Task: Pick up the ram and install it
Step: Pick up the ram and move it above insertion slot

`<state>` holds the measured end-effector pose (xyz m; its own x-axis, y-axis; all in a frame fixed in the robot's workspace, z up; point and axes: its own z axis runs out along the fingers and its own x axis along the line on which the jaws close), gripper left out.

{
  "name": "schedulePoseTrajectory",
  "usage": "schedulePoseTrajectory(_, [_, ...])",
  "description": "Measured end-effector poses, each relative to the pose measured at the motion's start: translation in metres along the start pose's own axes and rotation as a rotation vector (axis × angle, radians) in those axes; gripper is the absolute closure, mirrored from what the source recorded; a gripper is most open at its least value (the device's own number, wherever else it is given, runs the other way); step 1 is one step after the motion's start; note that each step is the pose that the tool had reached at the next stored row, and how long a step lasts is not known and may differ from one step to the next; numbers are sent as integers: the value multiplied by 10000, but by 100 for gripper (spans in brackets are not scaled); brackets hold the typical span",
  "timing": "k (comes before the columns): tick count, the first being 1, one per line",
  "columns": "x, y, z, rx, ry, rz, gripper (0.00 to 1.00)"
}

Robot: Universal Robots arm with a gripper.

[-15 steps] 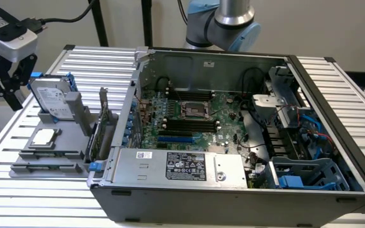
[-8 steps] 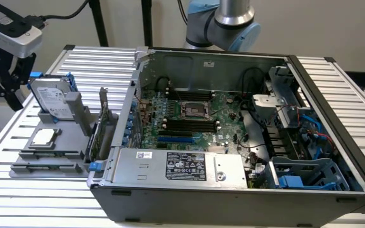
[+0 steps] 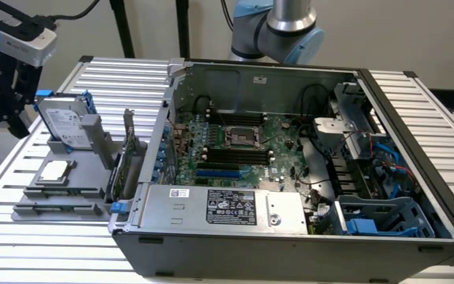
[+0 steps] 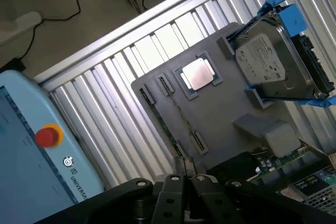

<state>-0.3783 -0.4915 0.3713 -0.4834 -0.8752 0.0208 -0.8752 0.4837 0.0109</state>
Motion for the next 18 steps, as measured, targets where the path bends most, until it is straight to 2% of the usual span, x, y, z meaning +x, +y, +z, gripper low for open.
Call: schedulePoseTrajectory(18, [0, 0, 11, 67, 37, -3273, 89])
